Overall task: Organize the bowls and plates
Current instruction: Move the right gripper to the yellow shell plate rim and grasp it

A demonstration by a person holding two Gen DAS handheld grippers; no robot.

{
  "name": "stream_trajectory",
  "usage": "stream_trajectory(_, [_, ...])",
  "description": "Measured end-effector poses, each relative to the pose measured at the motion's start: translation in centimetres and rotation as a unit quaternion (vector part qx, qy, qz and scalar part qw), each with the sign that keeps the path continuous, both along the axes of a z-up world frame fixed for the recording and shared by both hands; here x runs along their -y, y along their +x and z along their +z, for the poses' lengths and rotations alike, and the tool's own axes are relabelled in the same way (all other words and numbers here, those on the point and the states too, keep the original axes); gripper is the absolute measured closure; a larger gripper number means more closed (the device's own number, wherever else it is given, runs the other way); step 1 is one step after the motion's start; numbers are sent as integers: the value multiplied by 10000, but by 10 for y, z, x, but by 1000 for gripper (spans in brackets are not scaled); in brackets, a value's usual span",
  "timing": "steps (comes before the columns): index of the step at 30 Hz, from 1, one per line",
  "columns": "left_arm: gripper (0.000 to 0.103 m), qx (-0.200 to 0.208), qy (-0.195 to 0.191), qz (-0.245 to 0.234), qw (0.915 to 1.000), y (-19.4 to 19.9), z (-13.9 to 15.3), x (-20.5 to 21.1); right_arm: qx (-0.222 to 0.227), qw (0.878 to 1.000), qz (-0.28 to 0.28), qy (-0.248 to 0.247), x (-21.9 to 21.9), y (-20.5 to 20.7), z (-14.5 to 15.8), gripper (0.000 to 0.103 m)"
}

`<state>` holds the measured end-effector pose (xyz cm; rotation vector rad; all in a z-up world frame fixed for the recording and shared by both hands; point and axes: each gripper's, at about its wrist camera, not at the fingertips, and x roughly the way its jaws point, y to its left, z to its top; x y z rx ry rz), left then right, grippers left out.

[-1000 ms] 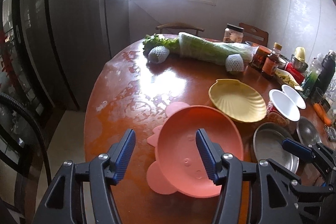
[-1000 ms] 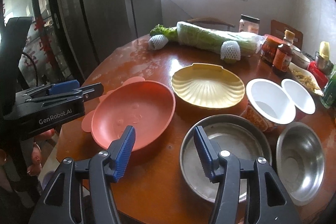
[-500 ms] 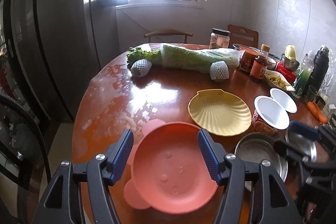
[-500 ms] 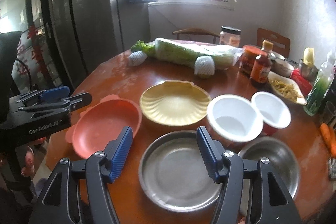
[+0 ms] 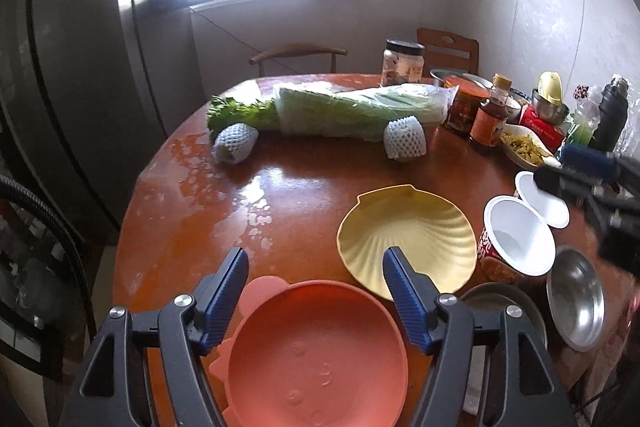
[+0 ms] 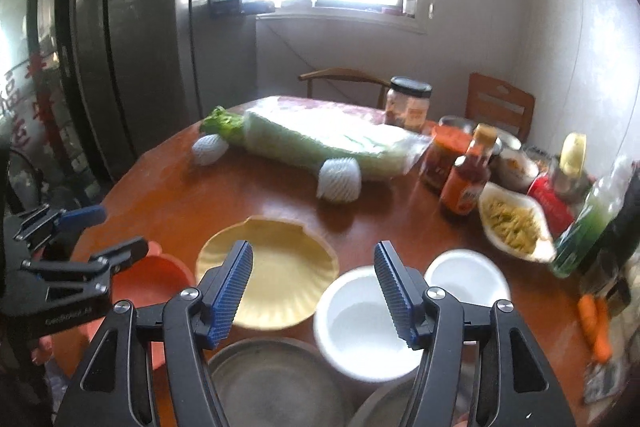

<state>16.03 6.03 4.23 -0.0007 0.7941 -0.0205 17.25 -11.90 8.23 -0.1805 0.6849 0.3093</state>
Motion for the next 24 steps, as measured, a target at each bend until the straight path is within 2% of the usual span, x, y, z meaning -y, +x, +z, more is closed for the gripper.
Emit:
stream_trajectory(6, [34, -242, -66, -68, 9997, 27, -3, 0, -205, 9995, 59, -211, -1, 32, 3, 38])
stream_trajectory(17, [34, -915, -302, -354, 9947, 62, -32, 9, -1158, 9911, 169, -630, -7, 82, -50, 38])
stream_trajectory(24, [34, -1125, -306, -377, 9925, 81, -47, 8, -1575, 9836, 332, -815, -20, 102, -86, 38])
